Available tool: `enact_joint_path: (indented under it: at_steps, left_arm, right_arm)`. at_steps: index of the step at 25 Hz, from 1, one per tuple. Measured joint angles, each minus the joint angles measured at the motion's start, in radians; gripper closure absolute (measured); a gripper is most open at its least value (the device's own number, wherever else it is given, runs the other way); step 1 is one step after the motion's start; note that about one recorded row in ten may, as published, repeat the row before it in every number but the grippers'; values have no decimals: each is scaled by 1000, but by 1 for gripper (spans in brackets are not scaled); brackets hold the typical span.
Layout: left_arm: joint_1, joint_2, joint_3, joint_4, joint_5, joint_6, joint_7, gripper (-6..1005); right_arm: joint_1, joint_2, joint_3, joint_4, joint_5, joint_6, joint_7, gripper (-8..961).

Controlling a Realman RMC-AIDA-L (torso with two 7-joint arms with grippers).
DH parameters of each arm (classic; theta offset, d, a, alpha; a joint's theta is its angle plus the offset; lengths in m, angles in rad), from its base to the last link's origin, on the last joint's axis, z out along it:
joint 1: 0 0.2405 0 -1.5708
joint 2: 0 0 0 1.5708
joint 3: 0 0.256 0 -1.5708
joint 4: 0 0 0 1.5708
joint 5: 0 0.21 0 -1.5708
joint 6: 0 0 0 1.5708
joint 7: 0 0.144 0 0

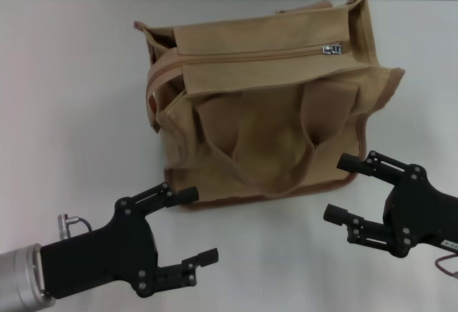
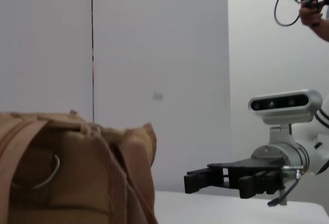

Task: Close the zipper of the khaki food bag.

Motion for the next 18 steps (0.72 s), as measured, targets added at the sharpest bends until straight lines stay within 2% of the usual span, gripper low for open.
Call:
enact_joint_path:
  at_steps: [6,18]
  left_arm:
    - [-3,-3,-10,-34,-6,-81,2,188]
    - [-6,-2,-5,-53,-6,-126,0,189]
  right_arm:
    - [5,2,-16,21,-2,38,-1,191]
    - [-5,1,-39,28,-7,40,-1,191]
